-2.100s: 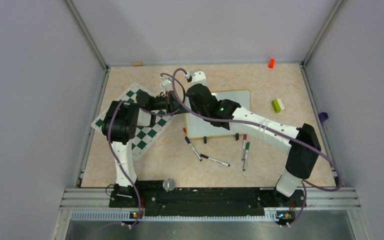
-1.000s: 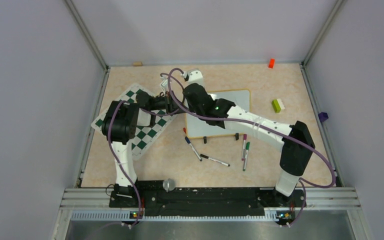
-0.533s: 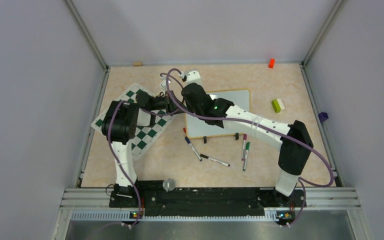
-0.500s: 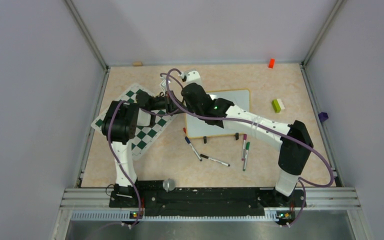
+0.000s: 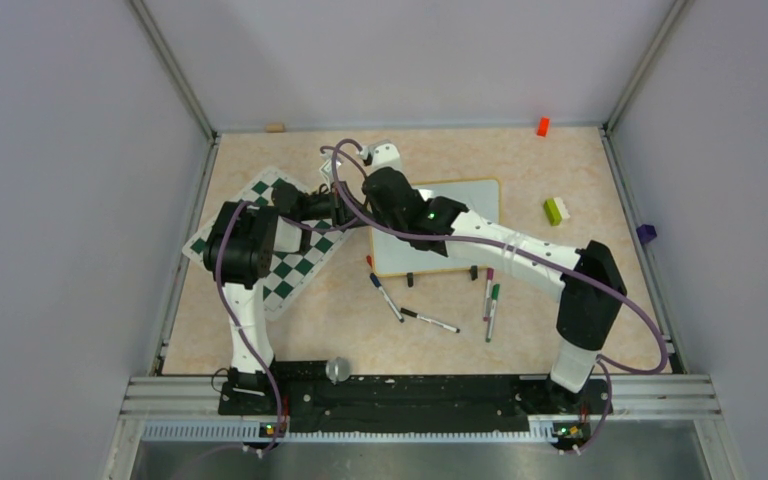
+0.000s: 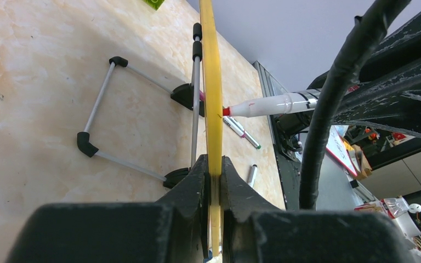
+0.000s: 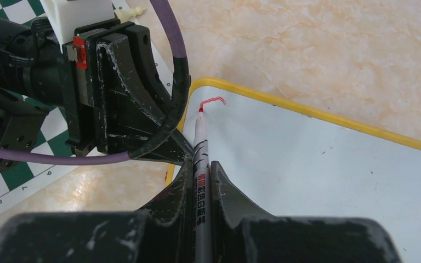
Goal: Write a sentence on the whiteboard
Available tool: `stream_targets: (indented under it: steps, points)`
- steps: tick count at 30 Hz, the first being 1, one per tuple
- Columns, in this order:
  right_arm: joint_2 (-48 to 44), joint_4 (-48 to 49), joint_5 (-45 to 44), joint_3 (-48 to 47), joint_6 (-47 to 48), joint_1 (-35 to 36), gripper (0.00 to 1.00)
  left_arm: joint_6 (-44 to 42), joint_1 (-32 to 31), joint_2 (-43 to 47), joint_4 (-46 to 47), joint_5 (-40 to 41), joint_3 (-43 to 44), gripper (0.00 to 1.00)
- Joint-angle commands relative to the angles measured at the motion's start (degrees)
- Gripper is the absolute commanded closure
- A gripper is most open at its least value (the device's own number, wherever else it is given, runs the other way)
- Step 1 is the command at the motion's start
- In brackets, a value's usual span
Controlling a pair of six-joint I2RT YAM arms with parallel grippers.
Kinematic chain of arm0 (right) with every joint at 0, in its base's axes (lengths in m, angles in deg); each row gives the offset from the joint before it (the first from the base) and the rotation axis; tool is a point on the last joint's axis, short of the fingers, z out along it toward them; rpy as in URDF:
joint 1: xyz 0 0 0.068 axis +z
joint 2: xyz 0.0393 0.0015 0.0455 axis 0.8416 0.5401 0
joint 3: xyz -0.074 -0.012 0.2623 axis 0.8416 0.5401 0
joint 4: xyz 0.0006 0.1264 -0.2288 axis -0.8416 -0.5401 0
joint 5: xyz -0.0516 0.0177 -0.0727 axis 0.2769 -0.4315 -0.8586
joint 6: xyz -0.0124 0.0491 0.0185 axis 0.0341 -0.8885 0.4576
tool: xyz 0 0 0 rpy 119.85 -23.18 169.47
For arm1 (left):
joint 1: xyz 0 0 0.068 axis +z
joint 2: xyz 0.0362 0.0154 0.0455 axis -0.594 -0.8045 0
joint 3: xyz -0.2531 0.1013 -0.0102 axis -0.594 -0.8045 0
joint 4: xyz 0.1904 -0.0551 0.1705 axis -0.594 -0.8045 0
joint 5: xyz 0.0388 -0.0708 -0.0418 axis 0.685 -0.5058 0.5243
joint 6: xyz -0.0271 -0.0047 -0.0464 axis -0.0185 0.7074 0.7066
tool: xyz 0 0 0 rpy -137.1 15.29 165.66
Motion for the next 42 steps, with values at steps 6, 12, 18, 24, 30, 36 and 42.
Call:
stream_targets:
  steps: [6, 12, 18, 24, 30, 36, 42]
  points:
    - [-1.6, -1.6, -4.5, 2.0, -1.0, 0.4, 1.00, 0.2, -0.1, 2.1, 7.5, 0.8, 0.2, 1.00]
    - [-2.5, -1.7, -4.1, 3.3, -1.2, 0.4, 1.00, 0.3, -0.1, 2.1, 7.5, 0.7, 0.2, 1.00]
    - [-3.2, -1.7, -3.4, 4.7, -1.4, 0.4, 1.00, 0.3, -0.1, 2.1, 7.5, 0.7, 0.2, 1.00]
    - [-3.5, -1.7, -1.5, 5.6, -1.7, 0.4, 1.00, 0.3, -0.1, 2.1, 7.5, 0.7, 0.2, 1.00]
    - [-3.4, -0.5, 0.2, 5.7, -1.9, 0.4, 1.00, 0.3, -0.1, 2.1, 7.5, 0.7, 0.2, 1.00]
    - [-2.2, 0.6, 0.6, 4.6, -1.7, 0.4, 1.00, 0.3, -0.1, 2.1, 7.5, 0.7, 0.2, 1.00]
    - [-1.0, 1.2, 1.1, 2.4, -1.5, 0.4, 1.00, 0.3, -0.1, 2.1, 7.5, 0.7, 0.2, 1.00]
